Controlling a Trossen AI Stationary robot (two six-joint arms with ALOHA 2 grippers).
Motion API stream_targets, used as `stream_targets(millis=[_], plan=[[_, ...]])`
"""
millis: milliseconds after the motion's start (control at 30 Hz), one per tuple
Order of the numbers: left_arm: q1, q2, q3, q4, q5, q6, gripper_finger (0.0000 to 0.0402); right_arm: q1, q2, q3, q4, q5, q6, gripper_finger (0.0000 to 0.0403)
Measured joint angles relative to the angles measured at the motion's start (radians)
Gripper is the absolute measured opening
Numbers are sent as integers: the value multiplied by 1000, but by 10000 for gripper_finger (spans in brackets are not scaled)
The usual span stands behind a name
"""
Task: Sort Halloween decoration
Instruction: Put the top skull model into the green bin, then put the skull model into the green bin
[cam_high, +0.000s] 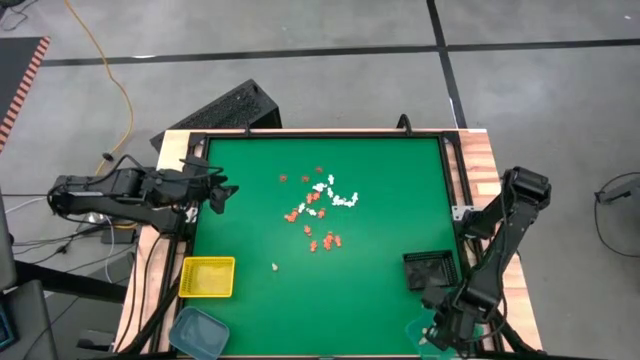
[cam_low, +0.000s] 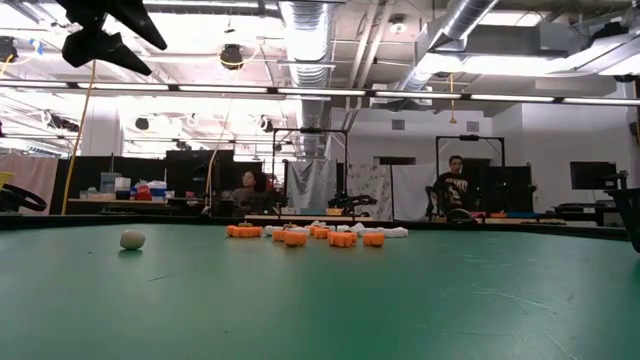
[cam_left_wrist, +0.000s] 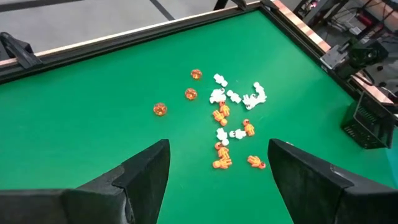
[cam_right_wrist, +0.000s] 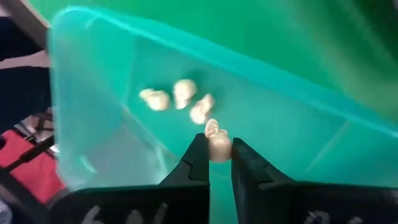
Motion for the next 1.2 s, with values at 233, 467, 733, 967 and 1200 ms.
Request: stream_targets(millis=[233, 467, 733, 967, 1200], plan=[[0, 0, 0, 0, 0, 4, 261, 1, 0, 0, -25, -50, 22, 84], [0, 0, 0, -1, 0, 5, 261, -15, 0, 0, -1, -71, 1, 144], [0, 0, 0, -1, 16, 9, 261, -107, -70, 31, 77, -136, -120, 177], [0, 0, 0, -2, 45, 57, 261, -287, -198, 116, 39, -166, -285, 161], [0, 0, 0, -2, 45, 76, 261, -576, -173, 127, 32, -62, -598, 137]])
